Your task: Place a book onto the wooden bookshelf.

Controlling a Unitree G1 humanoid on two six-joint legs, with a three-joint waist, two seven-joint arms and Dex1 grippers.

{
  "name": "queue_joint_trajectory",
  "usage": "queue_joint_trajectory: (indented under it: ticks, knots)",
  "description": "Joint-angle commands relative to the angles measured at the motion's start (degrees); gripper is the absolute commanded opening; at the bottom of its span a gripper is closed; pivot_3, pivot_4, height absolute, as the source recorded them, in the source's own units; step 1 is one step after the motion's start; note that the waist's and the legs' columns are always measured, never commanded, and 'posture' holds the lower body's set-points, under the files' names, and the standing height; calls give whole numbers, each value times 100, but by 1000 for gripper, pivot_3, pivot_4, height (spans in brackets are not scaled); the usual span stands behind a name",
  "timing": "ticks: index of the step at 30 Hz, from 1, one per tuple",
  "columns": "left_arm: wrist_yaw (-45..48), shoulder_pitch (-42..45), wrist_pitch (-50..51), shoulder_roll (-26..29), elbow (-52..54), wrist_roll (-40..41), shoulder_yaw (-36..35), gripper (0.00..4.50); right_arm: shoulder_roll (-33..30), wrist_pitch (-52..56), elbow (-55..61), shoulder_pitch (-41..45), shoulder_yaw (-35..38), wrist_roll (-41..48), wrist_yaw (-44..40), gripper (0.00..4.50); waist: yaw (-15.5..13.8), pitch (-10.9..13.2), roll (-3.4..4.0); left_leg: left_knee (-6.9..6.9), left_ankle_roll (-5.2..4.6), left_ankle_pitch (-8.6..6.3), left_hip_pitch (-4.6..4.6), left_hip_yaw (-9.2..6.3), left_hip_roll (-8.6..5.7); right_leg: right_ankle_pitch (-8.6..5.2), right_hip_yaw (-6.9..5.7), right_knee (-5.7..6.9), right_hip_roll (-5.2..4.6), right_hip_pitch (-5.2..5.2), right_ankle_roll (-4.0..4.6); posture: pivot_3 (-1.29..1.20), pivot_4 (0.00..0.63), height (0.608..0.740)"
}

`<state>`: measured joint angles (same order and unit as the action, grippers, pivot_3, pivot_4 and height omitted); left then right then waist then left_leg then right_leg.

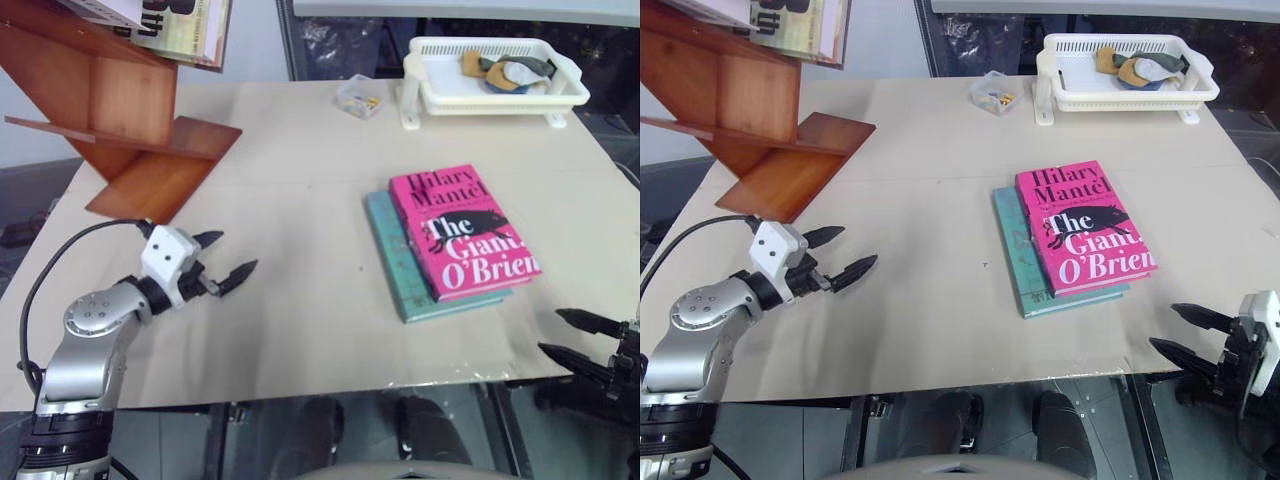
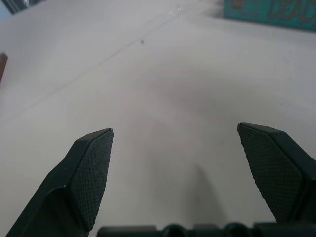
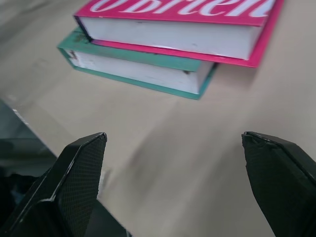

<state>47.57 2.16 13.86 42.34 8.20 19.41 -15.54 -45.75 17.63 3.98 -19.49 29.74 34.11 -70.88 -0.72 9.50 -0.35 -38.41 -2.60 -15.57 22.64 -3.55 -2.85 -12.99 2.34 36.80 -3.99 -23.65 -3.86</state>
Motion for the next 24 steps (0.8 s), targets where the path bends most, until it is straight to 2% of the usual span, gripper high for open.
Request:
queue_joint_trajectory:
  ticks: [1, 5, 16, 24]
  knots:
    - [483, -5, 69, 312, -2, 516, -542, 4444, -177, -6, -45, 141, 237, 71, 2, 4500, 2, 0, 0, 1, 0, 0, 0, 0, 0, 0, 0, 0, 0, 0, 0, 0, 150, 740]
    - [953, 36, 212, 585, 1, 909, -766, 4444, -321, 180, -223, 524, 415, 301, 42, 4500, 5, -2, 4, 1, 0, 0, -2, 2, 1, 0, -3, 0, 0, 0, 0, 0, 150, 740]
    - [1319, 256, 169, 717, -10, 899, -591, 4444, -525, 494, -415, 1780, 173, 93, 841, 4500, 2, -2, 4, 1, 0, 1, -2, 4, -1, 0, -8, 1, 2, 0, 0, 0, 150, 740]
    - [1266, 550, 118, 573, -129, 803, -199, 4444, -204, 1389, -950, 3920, -790, -156, 2074, 4500, 119, -2, 4, 1, 1, 3, -4, 9, -2, 2, -9, 6, 3, -4, 1, 0, 150, 740]
